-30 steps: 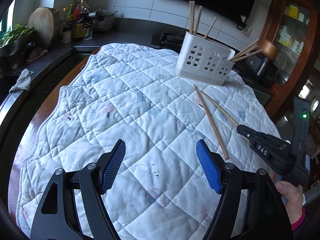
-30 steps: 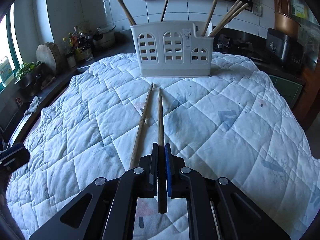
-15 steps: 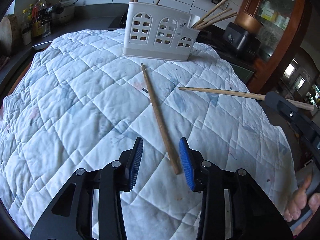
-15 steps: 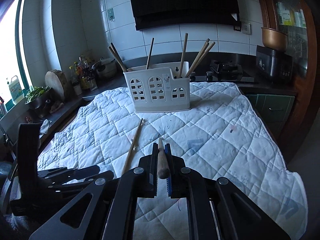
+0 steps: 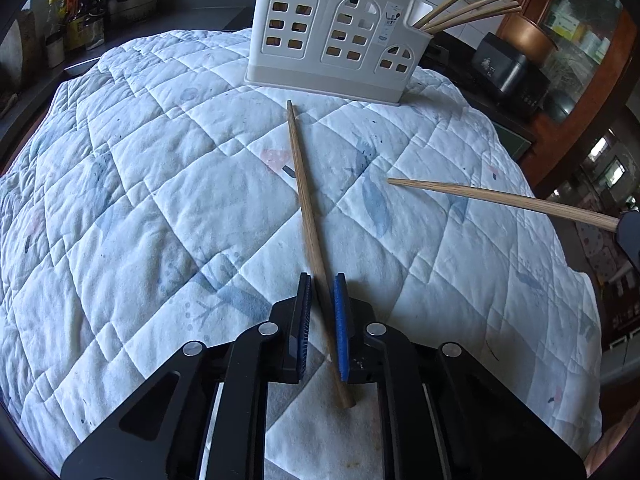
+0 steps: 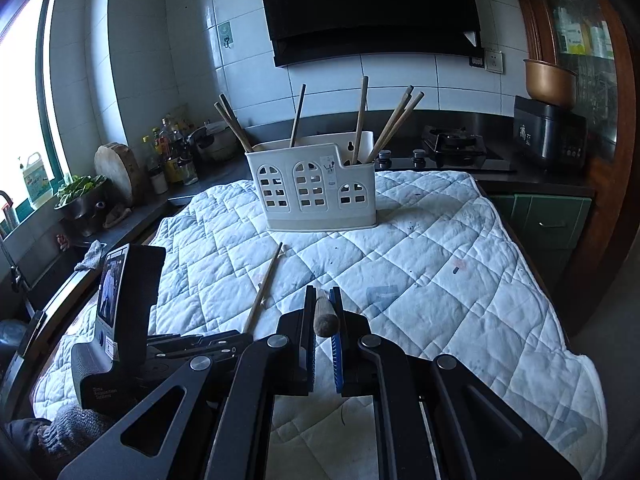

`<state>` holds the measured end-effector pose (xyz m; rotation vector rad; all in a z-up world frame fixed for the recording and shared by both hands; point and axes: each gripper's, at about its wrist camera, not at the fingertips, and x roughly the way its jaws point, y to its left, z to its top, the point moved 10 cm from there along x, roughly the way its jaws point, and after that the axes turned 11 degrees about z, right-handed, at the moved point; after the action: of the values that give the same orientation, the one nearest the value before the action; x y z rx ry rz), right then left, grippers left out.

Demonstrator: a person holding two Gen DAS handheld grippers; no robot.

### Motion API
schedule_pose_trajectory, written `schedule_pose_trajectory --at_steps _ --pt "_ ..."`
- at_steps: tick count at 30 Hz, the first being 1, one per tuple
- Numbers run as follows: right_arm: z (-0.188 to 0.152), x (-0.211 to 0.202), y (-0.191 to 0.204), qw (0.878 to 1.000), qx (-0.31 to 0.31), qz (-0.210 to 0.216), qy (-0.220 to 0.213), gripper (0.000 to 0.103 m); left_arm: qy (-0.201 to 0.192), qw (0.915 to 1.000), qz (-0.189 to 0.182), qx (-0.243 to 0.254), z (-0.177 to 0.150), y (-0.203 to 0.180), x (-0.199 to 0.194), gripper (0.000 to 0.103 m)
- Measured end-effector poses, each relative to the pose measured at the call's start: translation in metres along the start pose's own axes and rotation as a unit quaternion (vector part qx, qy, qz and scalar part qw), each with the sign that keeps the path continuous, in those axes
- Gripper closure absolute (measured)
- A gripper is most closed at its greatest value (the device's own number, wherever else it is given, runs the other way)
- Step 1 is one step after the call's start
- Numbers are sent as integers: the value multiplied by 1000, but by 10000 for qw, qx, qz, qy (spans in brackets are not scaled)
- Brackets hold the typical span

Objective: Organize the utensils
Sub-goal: 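Close the left tool on the last chopstick while the right tool lifts its chopstick, then lift both held chopsticks and carry them above the white holder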

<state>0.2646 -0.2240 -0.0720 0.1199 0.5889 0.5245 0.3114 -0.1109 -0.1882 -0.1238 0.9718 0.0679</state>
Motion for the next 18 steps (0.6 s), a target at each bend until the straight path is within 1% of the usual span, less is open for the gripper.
schedule_pose_trajectory --at_steps 4,6,11,18 --pt "3 -2 1 10000 14 3 -30 96 -83 9997 154 196 4 2 -5 97" --pt "6 -4 1 10000 -25 -23 -37 96 -141 9996 58 246 7 4 -14 97" --pt "18 -7 2 9999 -114 -46 -26 96 -537 9978 -85 389 25 13 -49 97" --pt "48 -6 10 9995 -309 68 79 96 -973 9936 -265 512 57 22 -91 97"
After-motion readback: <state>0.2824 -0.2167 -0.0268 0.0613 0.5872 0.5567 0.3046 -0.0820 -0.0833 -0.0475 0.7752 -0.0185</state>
